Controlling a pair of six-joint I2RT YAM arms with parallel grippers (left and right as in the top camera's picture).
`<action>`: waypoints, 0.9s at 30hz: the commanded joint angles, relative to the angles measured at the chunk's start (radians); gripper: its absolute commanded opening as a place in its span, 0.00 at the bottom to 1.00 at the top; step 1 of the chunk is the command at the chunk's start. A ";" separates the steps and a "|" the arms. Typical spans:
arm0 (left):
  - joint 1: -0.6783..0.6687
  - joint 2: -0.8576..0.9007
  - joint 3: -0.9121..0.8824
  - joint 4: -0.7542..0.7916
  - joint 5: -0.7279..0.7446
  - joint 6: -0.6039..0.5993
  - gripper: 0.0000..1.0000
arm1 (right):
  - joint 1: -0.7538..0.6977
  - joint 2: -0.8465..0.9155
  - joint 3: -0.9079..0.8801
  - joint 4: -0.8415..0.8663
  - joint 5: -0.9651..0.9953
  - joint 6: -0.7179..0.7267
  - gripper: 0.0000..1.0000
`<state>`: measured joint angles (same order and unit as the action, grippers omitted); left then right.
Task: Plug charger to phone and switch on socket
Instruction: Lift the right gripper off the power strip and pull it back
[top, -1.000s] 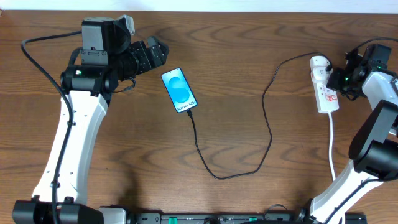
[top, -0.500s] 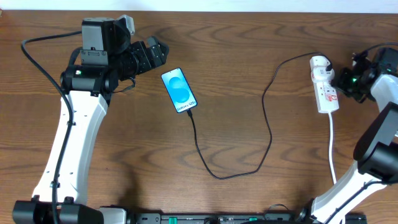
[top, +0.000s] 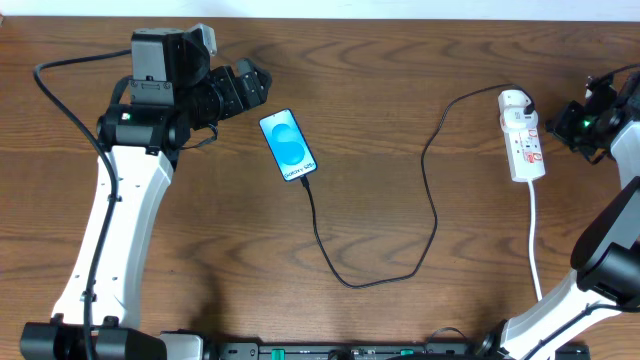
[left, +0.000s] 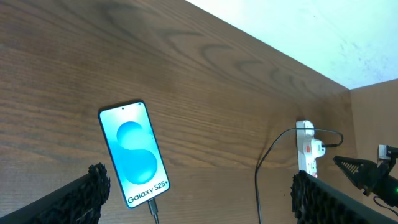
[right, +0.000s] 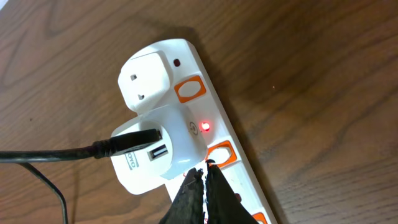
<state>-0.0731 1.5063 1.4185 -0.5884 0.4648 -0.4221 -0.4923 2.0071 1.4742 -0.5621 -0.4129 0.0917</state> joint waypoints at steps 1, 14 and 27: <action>0.004 -0.004 -0.001 -0.003 -0.006 -0.001 0.95 | -0.001 -0.019 0.014 -0.007 -0.023 0.017 0.03; 0.004 -0.004 -0.001 -0.003 -0.006 -0.001 0.95 | 0.011 -0.304 0.016 -0.170 -0.042 0.016 0.15; 0.004 -0.004 -0.001 -0.003 -0.006 -0.001 0.95 | 0.232 -0.612 0.016 -0.329 -0.042 -0.003 0.22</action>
<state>-0.0731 1.5063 1.4185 -0.5888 0.4648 -0.4221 -0.2962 1.4376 1.4773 -0.8848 -0.4469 0.0975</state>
